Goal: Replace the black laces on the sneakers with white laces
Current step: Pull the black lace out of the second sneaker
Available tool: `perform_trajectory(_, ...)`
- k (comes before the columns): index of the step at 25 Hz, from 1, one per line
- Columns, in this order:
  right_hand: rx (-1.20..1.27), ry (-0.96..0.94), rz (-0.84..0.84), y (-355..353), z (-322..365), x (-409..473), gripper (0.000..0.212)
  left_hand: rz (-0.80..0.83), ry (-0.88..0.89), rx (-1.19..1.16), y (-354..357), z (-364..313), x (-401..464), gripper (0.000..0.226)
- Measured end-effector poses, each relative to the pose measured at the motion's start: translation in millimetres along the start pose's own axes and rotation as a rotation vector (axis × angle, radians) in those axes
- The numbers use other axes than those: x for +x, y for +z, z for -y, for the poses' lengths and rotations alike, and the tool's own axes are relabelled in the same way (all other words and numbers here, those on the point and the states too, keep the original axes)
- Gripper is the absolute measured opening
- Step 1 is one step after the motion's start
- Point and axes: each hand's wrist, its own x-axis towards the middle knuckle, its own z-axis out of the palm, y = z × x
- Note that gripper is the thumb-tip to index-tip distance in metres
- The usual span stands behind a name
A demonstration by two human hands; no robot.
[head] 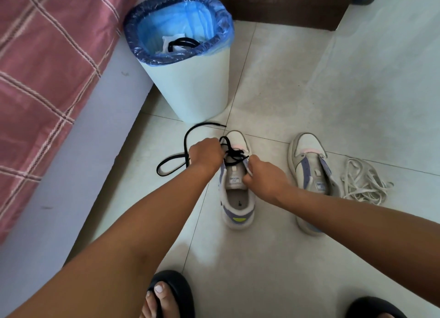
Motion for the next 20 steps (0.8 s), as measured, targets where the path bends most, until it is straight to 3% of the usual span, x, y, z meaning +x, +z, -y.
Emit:
perform_trajectory(3, 0.084, 0.048, -0.01, 0.9, 1.2, 2.4, 0.014, -0.036, 0.025, -0.16, -3.7, 4.4, 3.5, 0.017)
perform_trajectory(6, 0.037, 0.093, 0.001, 0.0, -8.8, 0.7, 0.014, -0.107, 0.153, -0.461, -2.2, 3.0, -15.3, 0.032)
perform_trajectory(10, -0.028, 0.102, 0.055, -0.2, -20.1, -8.3, 0.014, -0.263, -0.044, -0.904, -21.6, 18.1, -7.2, 0.029)
perform_trajectory(14, -0.027, 0.098, 0.049, -0.9, -24.8, -9.6, 0.014, -0.279, -0.075, -0.782, -33.5, 41.2, 8.1, 0.03)
perform_trajectory(18, -0.008, 0.059, 0.071, 2.0, -21.9, -7.3, 0.016, -0.407, -0.195, -0.928, -38.6, 56.3, 14.6, 0.025)
perform_trajectory(20, 0.0, 0.051, 0.086, 4.0, -23.5, -6.5, 0.016, -0.282, -0.23, -0.842, -48.9, 64.9, 17.2, 0.025)
